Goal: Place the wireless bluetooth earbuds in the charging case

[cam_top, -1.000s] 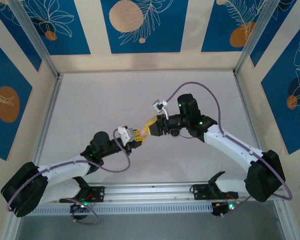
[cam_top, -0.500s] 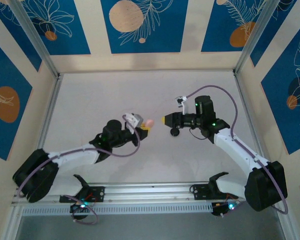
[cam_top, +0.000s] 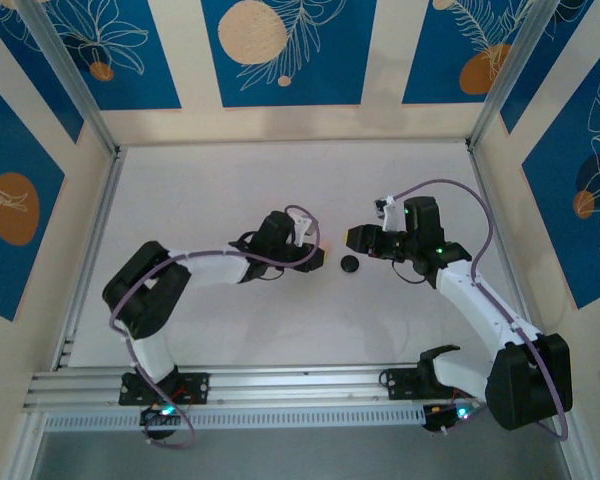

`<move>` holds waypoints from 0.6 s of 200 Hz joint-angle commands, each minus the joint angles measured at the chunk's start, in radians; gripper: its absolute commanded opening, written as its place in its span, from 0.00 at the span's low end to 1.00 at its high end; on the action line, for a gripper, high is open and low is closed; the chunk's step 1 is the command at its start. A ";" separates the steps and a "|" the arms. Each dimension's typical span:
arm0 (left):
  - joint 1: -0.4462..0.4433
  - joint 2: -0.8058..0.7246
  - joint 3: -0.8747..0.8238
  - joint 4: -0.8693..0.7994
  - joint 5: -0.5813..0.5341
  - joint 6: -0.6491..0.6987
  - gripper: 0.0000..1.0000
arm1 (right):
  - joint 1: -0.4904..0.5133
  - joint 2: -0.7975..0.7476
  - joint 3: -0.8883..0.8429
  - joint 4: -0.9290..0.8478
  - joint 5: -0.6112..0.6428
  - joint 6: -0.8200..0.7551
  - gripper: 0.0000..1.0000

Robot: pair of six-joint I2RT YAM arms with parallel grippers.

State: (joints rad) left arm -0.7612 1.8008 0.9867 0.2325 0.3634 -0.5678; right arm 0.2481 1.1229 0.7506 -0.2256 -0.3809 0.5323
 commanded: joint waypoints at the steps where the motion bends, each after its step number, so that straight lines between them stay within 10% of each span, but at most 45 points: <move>1: 0.003 0.047 0.072 -0.119 0.056 -0.067 0.12 | -0.005 -0.018 -0.016 -0.014 -0.009 0.003 0.45; 120: 0.012 0.202 0.233 -0.297 0.112 -0.101 0.16 | -0.014 -0.042 -0.030 -0.016 -0.015 -0.009 0.45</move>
State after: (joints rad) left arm -0.7582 1.9808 1.1923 -0.0029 0.4656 -0.6567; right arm 0.2413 1.1030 0.7368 -0.2260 -0.3813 0.5320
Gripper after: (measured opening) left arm 0.156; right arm 0.454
